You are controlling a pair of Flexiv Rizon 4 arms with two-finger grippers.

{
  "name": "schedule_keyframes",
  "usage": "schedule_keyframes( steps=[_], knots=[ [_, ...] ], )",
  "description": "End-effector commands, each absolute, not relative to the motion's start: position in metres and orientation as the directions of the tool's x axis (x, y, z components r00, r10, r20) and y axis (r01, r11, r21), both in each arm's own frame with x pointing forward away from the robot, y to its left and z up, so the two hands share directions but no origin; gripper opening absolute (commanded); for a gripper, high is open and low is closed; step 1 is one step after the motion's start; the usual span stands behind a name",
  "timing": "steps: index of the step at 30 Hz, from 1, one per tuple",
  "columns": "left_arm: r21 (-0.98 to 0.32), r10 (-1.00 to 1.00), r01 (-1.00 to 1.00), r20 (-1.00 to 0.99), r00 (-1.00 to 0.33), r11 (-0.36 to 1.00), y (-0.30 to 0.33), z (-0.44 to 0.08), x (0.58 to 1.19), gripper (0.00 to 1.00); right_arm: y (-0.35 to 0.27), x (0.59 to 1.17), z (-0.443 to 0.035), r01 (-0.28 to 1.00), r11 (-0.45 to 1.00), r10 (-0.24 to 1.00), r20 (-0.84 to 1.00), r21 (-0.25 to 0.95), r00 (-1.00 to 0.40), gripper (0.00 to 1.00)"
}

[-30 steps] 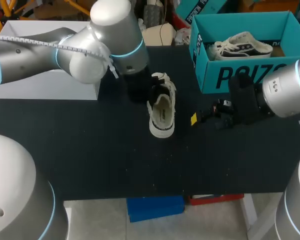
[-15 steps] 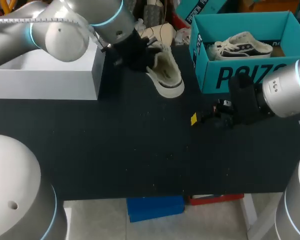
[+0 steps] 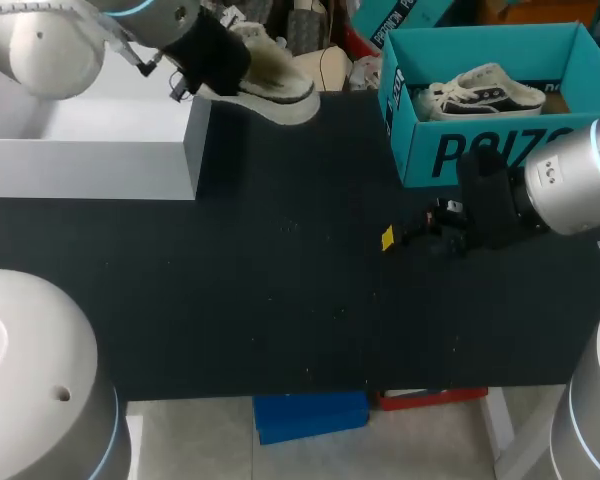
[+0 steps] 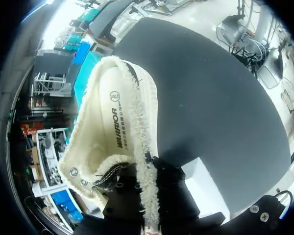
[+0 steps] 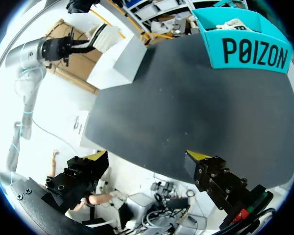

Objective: Take the shoe out of the shoebox, open the shoe tongue, remove and reinsert the insole, then place the shoe into the shoebox

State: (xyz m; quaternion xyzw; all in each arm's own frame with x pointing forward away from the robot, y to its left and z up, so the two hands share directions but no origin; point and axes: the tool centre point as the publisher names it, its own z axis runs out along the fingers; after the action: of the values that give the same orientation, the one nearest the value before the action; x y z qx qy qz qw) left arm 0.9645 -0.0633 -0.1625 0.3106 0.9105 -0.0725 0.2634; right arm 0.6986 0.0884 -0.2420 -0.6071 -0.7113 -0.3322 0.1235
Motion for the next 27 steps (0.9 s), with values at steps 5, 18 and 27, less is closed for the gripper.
schedule_keyframes(
  steps=[5, 18, 27],
  knots=[
    [0.016, 0.404, 0.473, -0.544, -0.735, 0.881, 0.013, -0.126, 0.952, 0.00, 0.089, 0.699, -0.242, 0.946, 0.042, 0.783, 0.577, 0.322, -0.231, 1.00],
    [0.049, 0.387, 0.416, -0.477, -0.789, 0.908, 0.089, -0.149, 0.976, 0.00, 0.089, 0.699, -0.242, 0.946, 0.042, 0.783, 0.577, 0.322, -0.231, 1.00],
    [0.069, 0.301, 0.305, -0.466, -0.832, 0.950, 0.141, -0.176, 0.993, 0.00, 0.089, 0.699, -0.242, 0.946, 0.042, 0.783, 0.577, 0.322, -0.231, 1.00]
  ],
)
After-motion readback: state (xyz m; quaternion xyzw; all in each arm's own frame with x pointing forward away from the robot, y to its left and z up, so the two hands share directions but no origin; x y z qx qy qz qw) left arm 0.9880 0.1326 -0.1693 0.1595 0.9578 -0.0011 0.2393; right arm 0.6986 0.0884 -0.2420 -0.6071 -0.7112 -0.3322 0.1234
